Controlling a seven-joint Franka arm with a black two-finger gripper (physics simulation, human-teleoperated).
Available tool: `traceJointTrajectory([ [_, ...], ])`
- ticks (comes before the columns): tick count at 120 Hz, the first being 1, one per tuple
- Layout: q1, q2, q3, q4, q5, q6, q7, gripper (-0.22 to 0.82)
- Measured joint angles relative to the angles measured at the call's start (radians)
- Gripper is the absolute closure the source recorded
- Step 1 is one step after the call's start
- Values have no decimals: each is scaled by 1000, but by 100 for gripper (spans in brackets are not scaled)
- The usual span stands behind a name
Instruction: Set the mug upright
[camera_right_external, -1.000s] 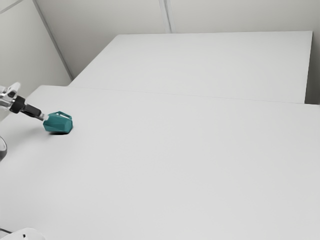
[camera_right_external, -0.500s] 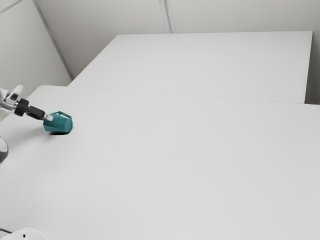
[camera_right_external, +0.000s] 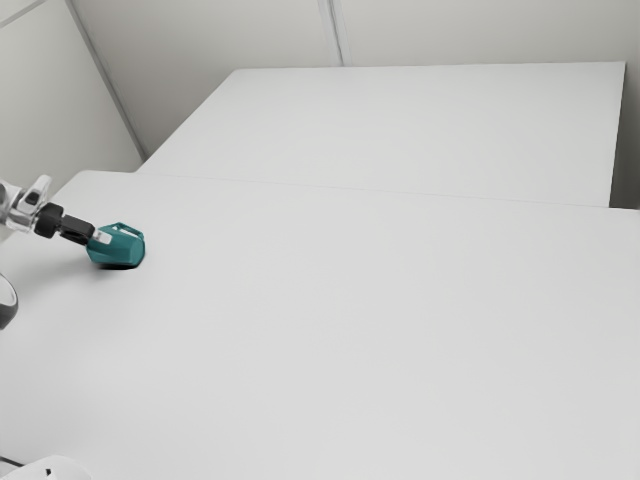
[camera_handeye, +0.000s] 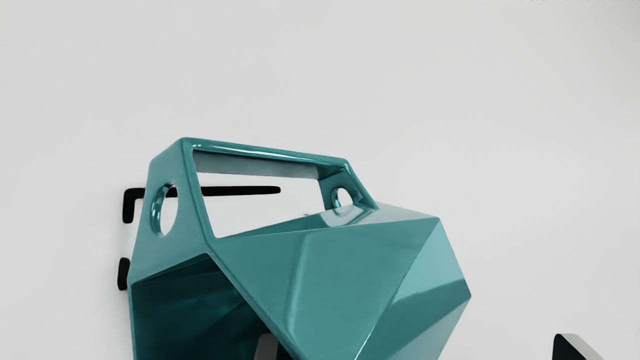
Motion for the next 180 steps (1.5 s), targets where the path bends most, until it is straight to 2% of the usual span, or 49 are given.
traceJointTrajectory([
  [18, 0, 6, 0, -3, -13, -5, -7, 5],
  [47, 1, 15, 0, -7, -33, -11, -16, 16],
  [73, 2, 17, 0, -5, -48, -15, -22, 33],
  [104, 3, 16, -7, -3, -73, -26, -28, 59],
  [130, 3, 16, -26, -2, -103, -34, -35, 73],
  [161, -4, 5, -99, 1, -119, -37, -46, 76],
  [180, -41, -53, -117, 0, -113, -35, -57, 77],
])
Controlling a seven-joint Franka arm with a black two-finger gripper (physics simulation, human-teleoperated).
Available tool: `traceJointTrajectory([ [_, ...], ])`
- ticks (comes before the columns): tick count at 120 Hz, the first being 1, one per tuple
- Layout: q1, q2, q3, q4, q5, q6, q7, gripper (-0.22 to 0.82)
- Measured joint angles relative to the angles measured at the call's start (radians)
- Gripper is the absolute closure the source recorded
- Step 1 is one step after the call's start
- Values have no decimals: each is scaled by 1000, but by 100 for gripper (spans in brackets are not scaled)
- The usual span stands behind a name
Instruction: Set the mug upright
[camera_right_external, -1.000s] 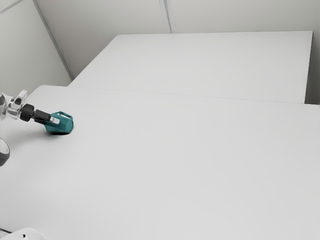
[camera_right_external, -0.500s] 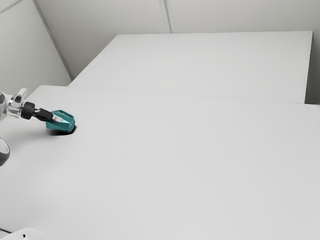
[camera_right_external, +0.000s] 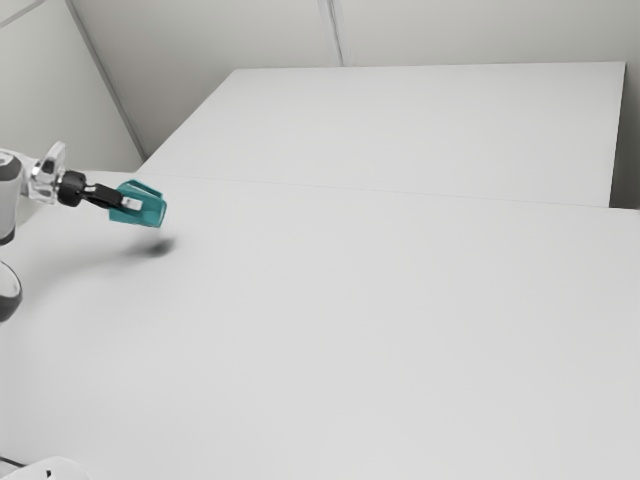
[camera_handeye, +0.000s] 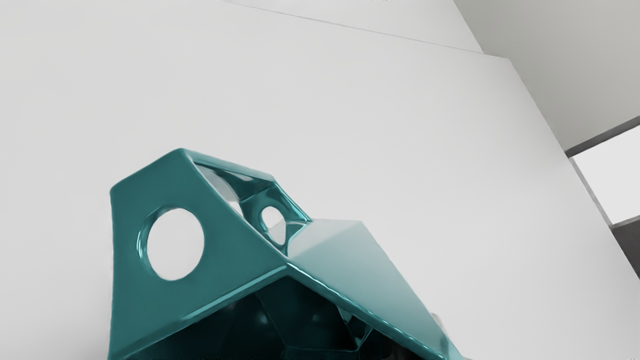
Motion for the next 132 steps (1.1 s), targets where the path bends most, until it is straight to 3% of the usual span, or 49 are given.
traceJointTrajectory([
  [21, -109, -228, -4, -116, 179, 8, -46, 77],
  [41, -223, -508, 3, -445, 392, 95, -116, 77],
  [58, -360, -704, 84, -719, 479, 224, -172, 77],
  [73, -423, -864, 102, -961, 513, 374, -212, 78],
  [92, -511, -923, 162, -1130, 540, 558, -252, 78],
  [132, -553, -1035, 154, -1394, 577, 857, -313, 79],
])
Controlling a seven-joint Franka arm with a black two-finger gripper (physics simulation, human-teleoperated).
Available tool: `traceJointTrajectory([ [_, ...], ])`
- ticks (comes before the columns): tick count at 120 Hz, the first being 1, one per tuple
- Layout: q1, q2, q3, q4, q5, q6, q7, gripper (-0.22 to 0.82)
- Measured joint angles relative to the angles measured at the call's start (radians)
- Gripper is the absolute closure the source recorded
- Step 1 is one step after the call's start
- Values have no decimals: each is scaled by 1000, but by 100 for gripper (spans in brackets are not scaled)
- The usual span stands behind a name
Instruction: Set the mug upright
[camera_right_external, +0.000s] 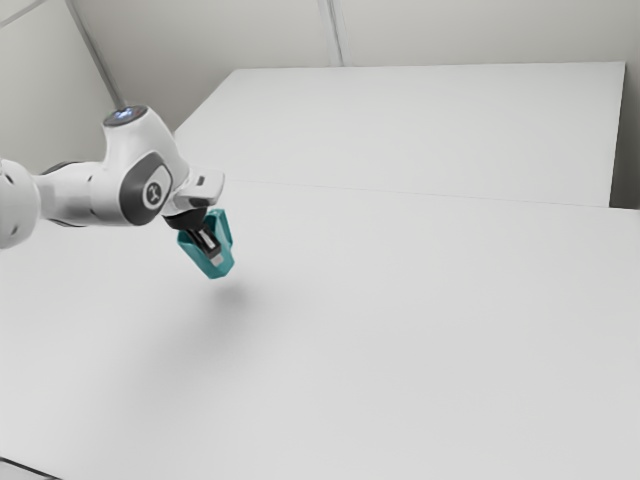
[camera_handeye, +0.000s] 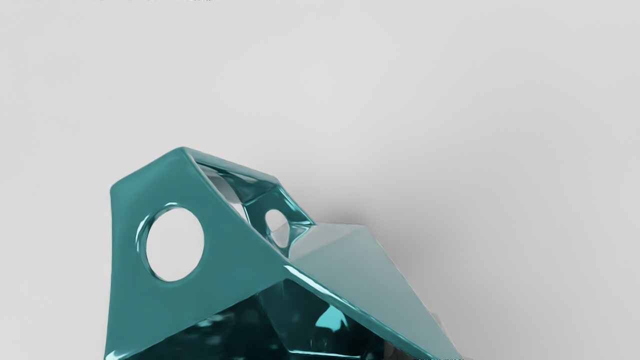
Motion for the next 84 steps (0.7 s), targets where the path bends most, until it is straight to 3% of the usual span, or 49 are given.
traceJointTrajectory([
  [38, -28, 10, -28, -57, 9, 131, -39, 79],
  [84, -86, 26, -20, -83, 10, 130, -81, 79],
])
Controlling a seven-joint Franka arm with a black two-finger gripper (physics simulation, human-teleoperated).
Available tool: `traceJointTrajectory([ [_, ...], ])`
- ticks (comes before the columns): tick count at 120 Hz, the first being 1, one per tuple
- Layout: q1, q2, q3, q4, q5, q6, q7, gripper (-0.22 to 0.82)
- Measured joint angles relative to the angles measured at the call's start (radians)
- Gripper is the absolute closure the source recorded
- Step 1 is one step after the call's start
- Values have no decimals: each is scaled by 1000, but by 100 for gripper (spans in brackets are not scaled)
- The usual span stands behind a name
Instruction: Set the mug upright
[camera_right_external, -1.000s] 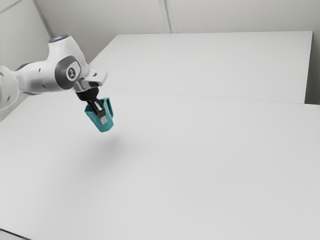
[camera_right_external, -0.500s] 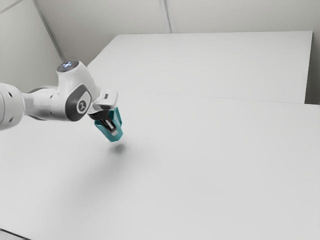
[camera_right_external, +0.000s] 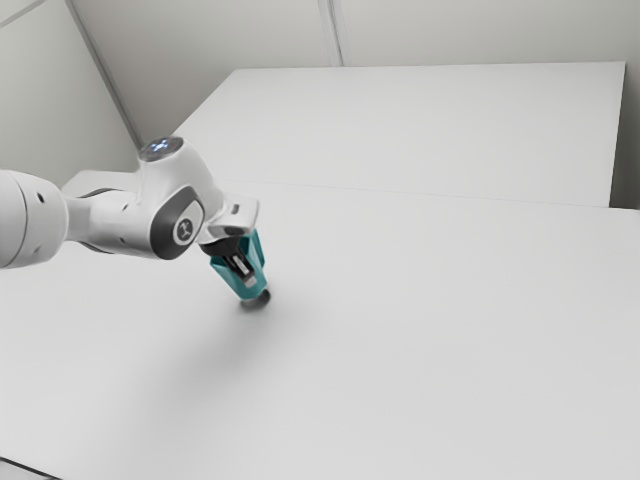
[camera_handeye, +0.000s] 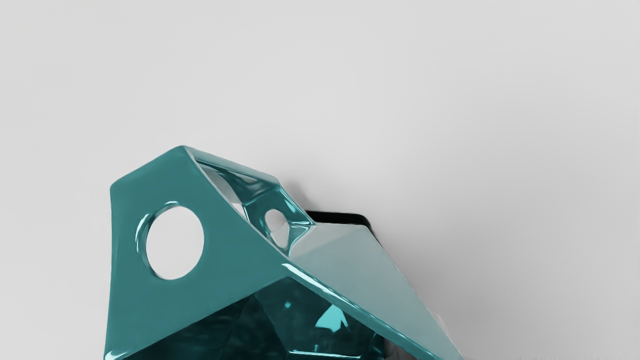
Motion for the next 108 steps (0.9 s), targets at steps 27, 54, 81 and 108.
traceJointTrajectory([
  [27, 5, 11, -1, -5, 52, -25, -31, 79],
  [54, 68, 34, -1, -15, 75, -27, -55, 79],
  [81, 77, 40, -3, -16, 99, -24, -74, 71],
  [108, 64, 40, -4, -15, 106, -26, -82, 46],
])
